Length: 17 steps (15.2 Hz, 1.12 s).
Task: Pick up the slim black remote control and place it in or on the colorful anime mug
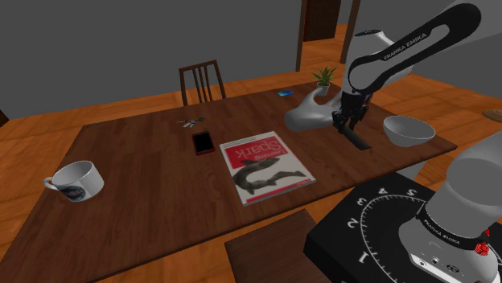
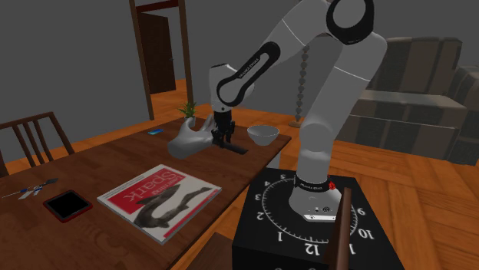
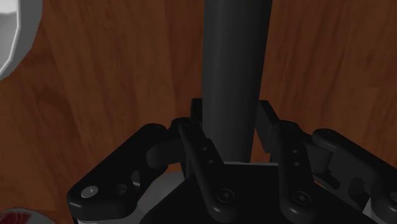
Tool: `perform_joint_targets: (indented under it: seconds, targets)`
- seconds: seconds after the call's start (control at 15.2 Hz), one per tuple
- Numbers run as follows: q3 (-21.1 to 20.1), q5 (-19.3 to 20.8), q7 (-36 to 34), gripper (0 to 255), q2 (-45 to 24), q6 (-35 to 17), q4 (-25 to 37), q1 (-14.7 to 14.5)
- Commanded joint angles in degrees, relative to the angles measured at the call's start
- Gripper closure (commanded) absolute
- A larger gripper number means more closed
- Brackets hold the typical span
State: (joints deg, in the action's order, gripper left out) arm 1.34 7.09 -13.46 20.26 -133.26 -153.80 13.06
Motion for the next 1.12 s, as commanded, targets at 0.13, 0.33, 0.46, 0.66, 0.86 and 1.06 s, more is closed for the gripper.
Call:
perform_joint_targets:
  seconds: [0.13, 0.33, 0.46, 0.66, 0.86, 1.06]
  targets:
    - [-0.1, -0.4, 0.3, 255, 2.6, 3.9, 1.3, -0.2]
    - [-0.1, -0.6, 0.6, 255, 4.1, 6.7, 2.6, -0.3]
    - [-0.1, -0.7, 0.8, 255, 5.0, 8.5, 3.5, -0.3]
    - [-0.1, -0.9, 1.0, 255, 6.2, 11.2, 5.0, -0.4]
    - [-0.2, -1.1, 1.2, 255, 7.3, 13.8, 6.6, -0.5]
    - [-0.2, -1.2, 1.4, 255, 8.2, 16.4, 8.3, -0.5]
